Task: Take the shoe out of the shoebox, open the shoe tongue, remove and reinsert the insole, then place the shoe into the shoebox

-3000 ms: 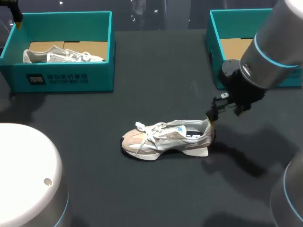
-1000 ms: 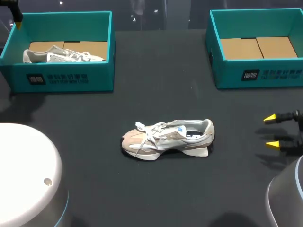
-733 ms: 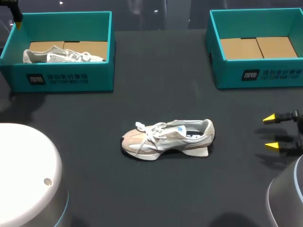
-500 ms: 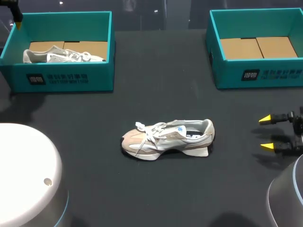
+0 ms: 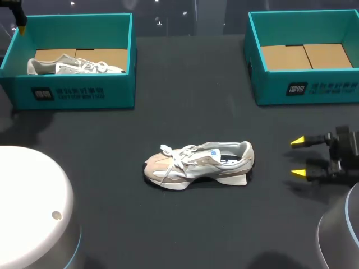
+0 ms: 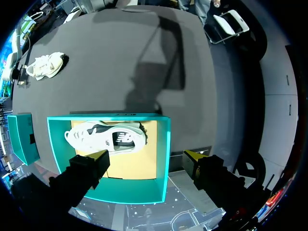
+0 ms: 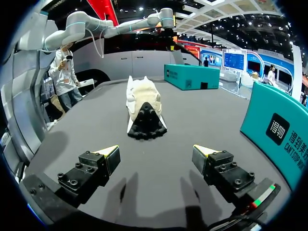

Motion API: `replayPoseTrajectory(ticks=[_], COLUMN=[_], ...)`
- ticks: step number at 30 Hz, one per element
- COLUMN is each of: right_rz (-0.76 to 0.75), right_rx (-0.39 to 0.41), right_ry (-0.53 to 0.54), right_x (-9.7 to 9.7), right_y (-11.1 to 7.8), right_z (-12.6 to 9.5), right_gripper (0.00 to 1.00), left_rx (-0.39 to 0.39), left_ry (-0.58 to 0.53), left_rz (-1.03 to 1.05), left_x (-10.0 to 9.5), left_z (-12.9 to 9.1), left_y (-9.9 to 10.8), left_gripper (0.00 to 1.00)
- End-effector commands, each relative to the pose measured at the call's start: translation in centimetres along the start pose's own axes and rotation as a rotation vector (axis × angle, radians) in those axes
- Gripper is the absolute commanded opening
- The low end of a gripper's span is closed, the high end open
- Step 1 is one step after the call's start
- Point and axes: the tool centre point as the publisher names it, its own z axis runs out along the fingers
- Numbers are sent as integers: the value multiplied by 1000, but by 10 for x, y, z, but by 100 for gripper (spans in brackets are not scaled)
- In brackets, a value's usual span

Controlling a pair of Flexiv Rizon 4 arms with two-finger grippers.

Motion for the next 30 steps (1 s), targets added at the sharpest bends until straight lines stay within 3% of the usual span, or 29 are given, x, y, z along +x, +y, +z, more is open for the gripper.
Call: replayPoseTrajectory(ticks=[1,30], right_rz=[1,-13], right_rx=[3,-47], right_ry=[-4,1], right_x=[2,13], right_y=[2,27], right_z=[15,87], right_gripper=[100,100], left_rx=[-2,-2], left_ry=[2,2], left_rz=[1,1], left_x=[0,0], left_z=[0,0], left_y=[-1,-1], left_gripper=[100,100])
